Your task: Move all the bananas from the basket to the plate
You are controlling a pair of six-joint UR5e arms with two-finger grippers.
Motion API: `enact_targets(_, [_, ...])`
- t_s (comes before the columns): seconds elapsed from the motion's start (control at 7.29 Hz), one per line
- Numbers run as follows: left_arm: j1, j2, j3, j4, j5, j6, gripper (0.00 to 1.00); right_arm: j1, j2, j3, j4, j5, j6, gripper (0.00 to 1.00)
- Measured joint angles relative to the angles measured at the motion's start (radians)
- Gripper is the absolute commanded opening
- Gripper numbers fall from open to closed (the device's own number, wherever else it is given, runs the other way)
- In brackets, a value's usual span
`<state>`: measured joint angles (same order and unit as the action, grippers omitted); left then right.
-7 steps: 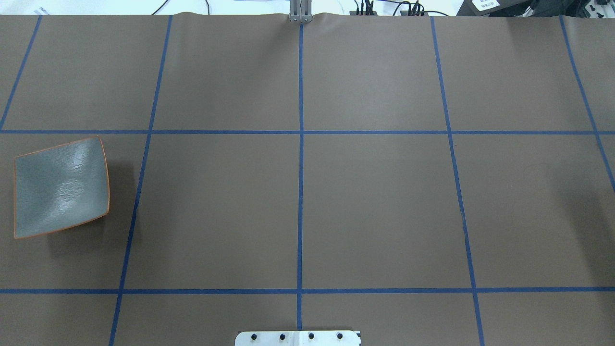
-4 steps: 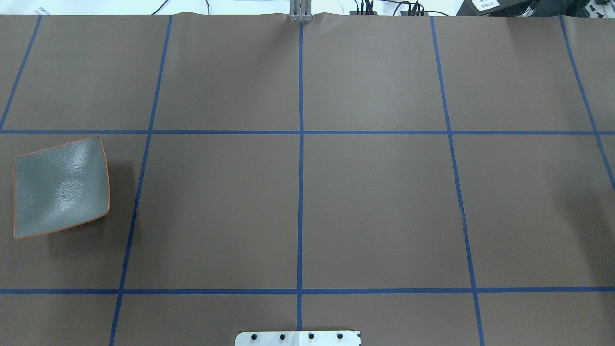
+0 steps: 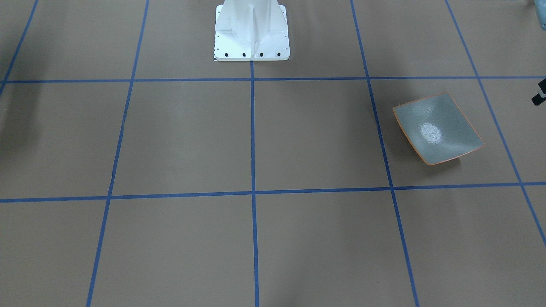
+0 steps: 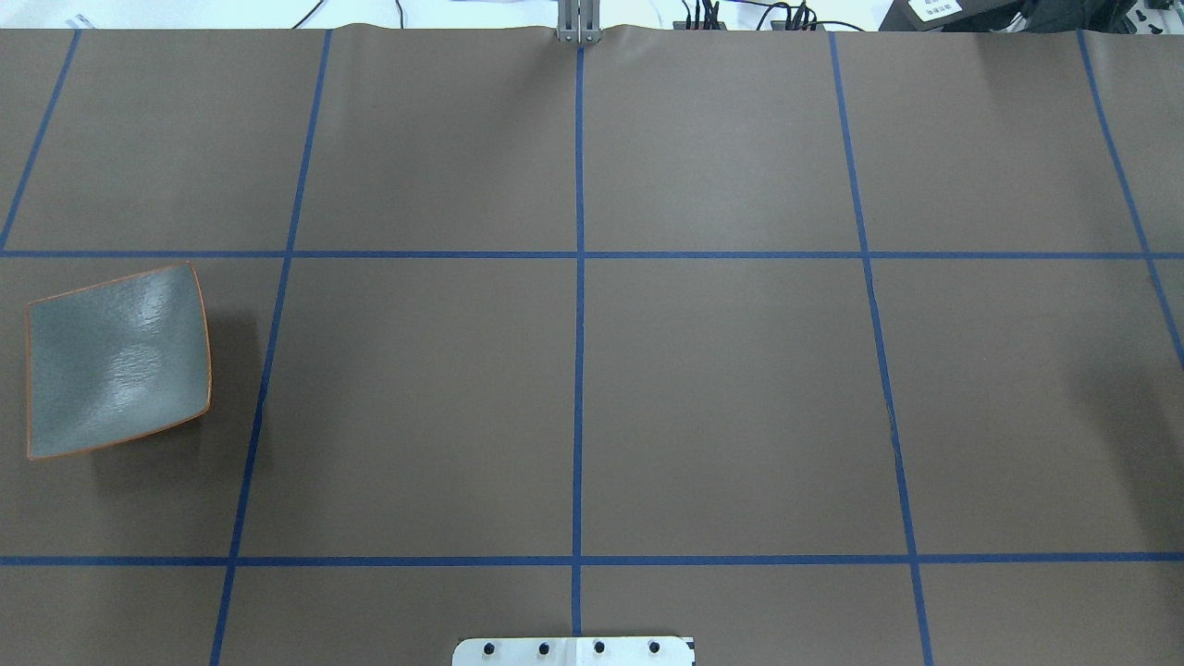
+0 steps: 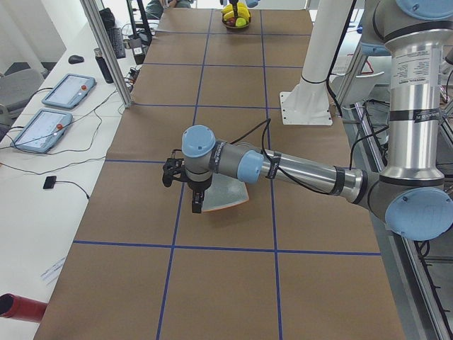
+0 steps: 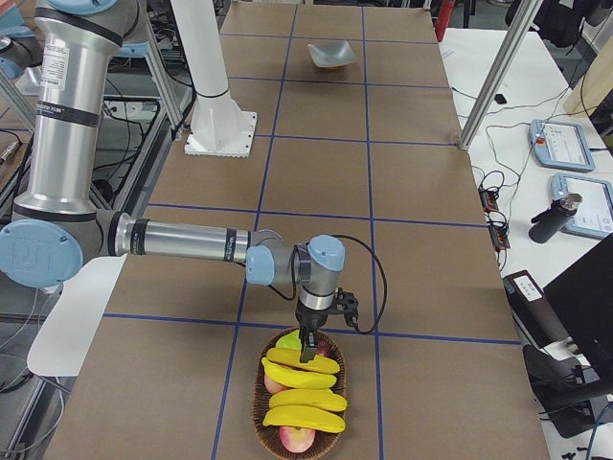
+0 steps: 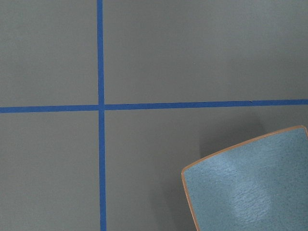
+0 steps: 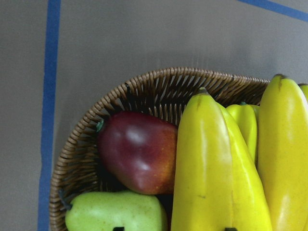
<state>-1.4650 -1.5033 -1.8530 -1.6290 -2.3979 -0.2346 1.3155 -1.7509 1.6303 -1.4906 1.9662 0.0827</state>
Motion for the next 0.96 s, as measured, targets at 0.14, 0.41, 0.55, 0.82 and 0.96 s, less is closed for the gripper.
enact_targets(0.14, [0.000,0.000,0.000,0.000,-0.001,0.000,1.00,0.000,0.012,-0.019,0.000,-0.009,-0.018,0.67])
enact_targets(0.41, [0.000,0.000,-0.001,-0.001,-0.003,-0.001,1.00,0.000,0.028,-0.033,-0.001,-0.016,-0.038,0.66])
enact_targets(0.55, [0.000,0.000,-0.001,-0.001,-0.004,-0.001,1.00,0.001,0.034,-0.032,-0.004,-0.016,-0.055,0.66])
enact_targets(0.82, [0.000,0.000,-0.002,-0.008,-0.004,-0.023,1.00,0.008,0.046,-0.024,-0.032,-0.016,-0.093,0.67])
enact_targets(0.96, [0.000,0.000,-0.002,-0.020,-0.005,-0.037,1.00,0.014,0.052,-0.024,-0.050,-0.016,-0.129,0.67])
